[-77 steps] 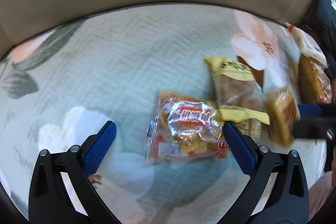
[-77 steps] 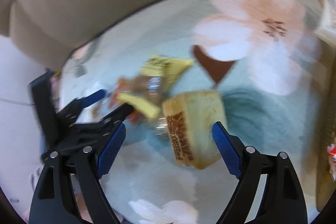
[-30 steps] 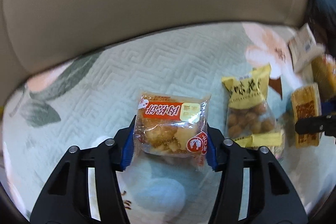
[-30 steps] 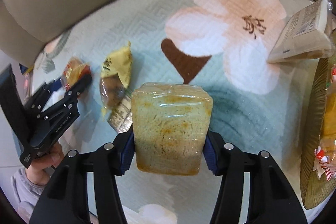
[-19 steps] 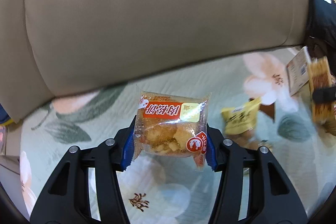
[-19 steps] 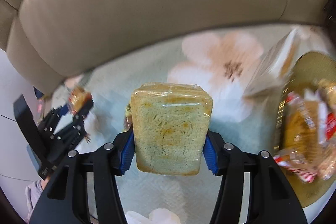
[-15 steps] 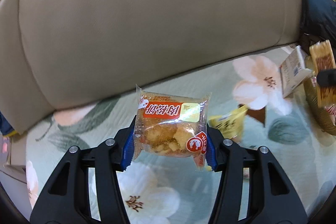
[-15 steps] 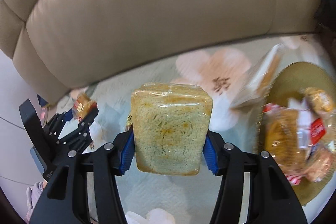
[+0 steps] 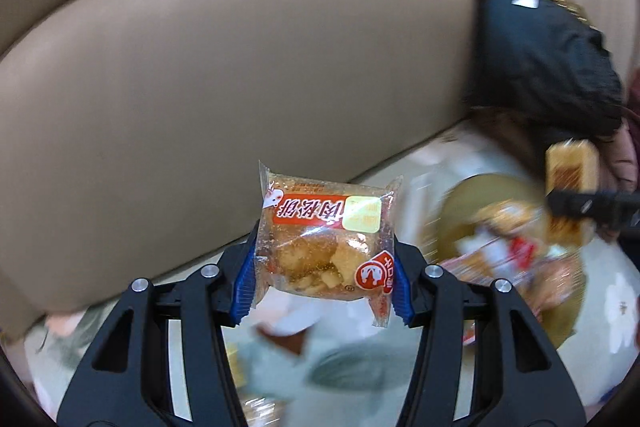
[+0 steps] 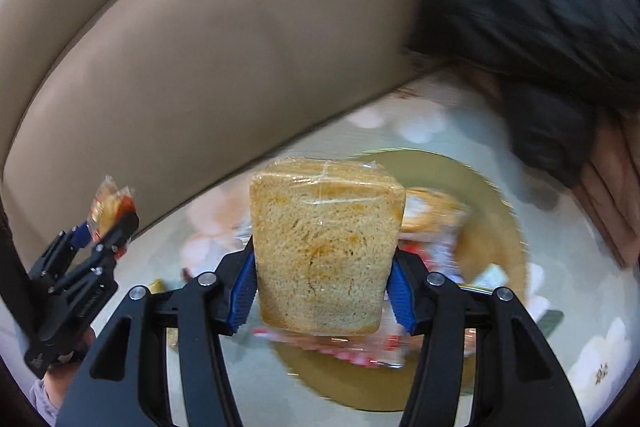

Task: Organize snacks
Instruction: 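Carry both held items over the gold plate with both tools, then open both tools to drop the items onto the gold plate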

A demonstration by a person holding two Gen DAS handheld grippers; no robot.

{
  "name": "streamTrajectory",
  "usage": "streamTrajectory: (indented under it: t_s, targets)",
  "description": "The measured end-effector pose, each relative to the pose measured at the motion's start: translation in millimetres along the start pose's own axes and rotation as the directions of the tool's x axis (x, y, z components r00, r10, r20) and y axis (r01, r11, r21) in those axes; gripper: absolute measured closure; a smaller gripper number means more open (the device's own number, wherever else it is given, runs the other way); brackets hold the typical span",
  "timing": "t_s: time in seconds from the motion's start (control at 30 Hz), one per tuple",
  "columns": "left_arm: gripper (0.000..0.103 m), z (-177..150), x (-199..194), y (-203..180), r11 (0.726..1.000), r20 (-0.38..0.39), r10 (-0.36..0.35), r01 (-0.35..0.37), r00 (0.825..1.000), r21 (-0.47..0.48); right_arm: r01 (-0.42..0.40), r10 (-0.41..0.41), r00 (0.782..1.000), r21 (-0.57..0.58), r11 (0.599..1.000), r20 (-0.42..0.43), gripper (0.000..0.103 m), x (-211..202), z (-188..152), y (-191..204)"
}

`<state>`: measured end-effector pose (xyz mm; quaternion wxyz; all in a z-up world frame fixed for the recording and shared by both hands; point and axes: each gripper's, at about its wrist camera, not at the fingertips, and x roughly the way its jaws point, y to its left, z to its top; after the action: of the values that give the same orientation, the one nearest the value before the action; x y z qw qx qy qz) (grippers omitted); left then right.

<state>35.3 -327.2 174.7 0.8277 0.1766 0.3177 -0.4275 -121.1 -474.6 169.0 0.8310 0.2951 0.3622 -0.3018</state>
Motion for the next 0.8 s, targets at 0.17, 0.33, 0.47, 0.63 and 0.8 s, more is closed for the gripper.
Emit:
streamTrajectory:
  t_s: [0.17, 0.33, 0.47, 0.63, 0.8]
  targets:
    - [0.044, 23.6, 37.4, -77.9, 0.983, -0.048, -0.175, 0.177, 0.983, 0.053, 0.042, -0.040, 0.999, 0.089, 0.995, -0.020, 0.042, 14.7, -5.8, -57.7]
    - [0.012, 25.7, 90.9, -110.8, 0.975, -0.222, -0.216, 0.220, 0.951, -0.005, 0.014, -0.025, 0.996, 0.131, 0.991, 0.081, 0.009, 8.6, -9.7, -77.7]
    - [0.004, 22.7, 80.2, -94.3, 0.974, -0.199, -0.228, 0.223, 0.953, -0.044, -0.092, 0.060, 0.990, 0.260, 0.961, 0.129, 0.008, 7.6, -9.8, -89.7]
    - [0.003, 8.7, 46.9, -57.0, 0.991, -0.140, -0.131, 0.131, 0.981, -0.009, -0.171, 0.126, 0.977, 0.285, 0.943, 0.171, 0.008, 8.2, -11.5, -67.8]
    - [0.003, -15.7, 36.2, -9.4, 0.994, -0.191, -0.091, 0.076, 0.977, -0.084, -0.180, 0.133, 0.969, 0.222, 0.958, 0.209, 0.008, 15.8, -20.3, -30.3]
